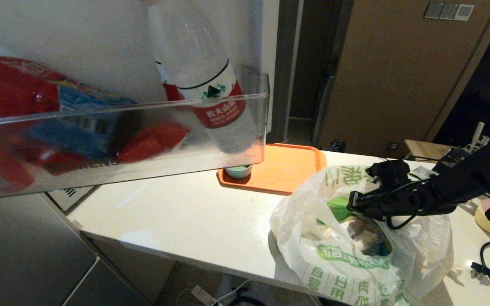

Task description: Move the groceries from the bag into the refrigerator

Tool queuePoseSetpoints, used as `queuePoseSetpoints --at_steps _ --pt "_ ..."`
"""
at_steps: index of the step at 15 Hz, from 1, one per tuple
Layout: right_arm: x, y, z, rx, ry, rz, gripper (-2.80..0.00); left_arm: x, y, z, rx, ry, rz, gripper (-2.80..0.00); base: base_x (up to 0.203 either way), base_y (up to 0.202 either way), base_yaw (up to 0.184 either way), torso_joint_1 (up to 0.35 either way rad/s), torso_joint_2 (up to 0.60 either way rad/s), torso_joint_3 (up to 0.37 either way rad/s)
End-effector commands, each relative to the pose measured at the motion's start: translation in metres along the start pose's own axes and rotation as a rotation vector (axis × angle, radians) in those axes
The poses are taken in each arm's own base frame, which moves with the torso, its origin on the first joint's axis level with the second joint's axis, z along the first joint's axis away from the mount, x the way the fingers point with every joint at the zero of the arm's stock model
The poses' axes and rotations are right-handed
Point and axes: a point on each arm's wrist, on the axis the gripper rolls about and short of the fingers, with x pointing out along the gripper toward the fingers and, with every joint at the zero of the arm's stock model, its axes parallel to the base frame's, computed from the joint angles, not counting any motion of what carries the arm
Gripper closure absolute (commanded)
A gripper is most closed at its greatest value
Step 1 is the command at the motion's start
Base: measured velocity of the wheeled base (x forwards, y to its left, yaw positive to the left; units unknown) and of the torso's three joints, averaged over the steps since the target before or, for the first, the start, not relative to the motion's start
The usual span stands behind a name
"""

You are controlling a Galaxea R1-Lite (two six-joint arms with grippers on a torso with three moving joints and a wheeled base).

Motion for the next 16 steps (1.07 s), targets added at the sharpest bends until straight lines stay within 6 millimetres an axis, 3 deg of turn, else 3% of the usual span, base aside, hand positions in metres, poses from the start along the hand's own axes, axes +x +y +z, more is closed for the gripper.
queuePoseSetpoints --at_steps 1,3,8,12,16 --pt "0.001 -0.010 0.009 0.020 -0.015 -0.017 0.00 0.000 0.000 0.000 0.000 0.001 0.001 0.00 0.000 0.000 0.000 0.000 0.00 0.000" --pt "-0.009 -0.012 0.014 0.025 -0.018 -0.037 0.00 0.000 0.000 0.000 0.000 0.001 0.000 0.00 0.000 0.000 0.000 0.000 0.00 0.000" --pt "-0.025 -0.021 -0.005 0.038 0.068 -0.136 0.00 0.000 0.000 0.000 0.000 0.001 -0.001 0.00 0.000 0.000 0.000 0.000 0.00 0.000" --pt "-0.038 -0.023 0.003 0.046 0.034 -0.142 0.00 0.000 0.000 0.000 0.000 0.001 0.001 0.00 0.000 0.000 0.000 0.000 0.00 0.000" --pt "-0.042 -0.043 0.009 0.080 0.007 -0.213 0.00 0.000 0.000 0.000 0.000 0.001 0.001 0.00 0.000 0.000 0.000 0.000 0.00 0.000"
